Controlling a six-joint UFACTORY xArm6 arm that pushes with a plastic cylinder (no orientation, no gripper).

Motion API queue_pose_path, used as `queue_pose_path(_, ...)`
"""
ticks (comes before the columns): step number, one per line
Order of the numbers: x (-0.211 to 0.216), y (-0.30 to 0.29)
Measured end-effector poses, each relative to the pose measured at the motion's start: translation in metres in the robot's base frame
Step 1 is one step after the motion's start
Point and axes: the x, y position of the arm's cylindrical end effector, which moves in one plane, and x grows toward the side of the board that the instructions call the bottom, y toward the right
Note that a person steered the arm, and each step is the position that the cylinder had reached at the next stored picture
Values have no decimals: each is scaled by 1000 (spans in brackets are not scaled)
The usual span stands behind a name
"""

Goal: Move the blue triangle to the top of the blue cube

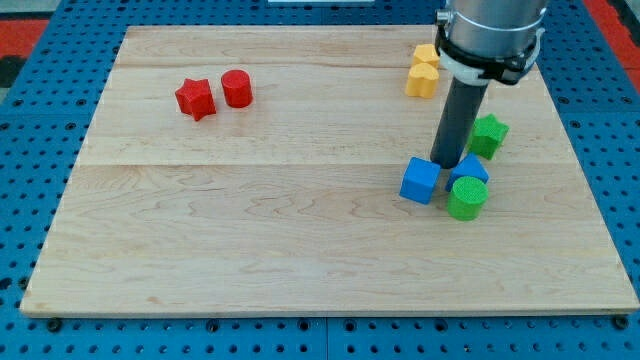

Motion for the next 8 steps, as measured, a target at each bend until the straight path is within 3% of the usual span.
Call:
queue_pose_path(2, 9, 81)
queue_pose_path(3, 63, 82)
queue_pose_path(4, 56, -1)
queue_pose_path(5, 12, -78)
queue_pose_path(8, 28, 88)
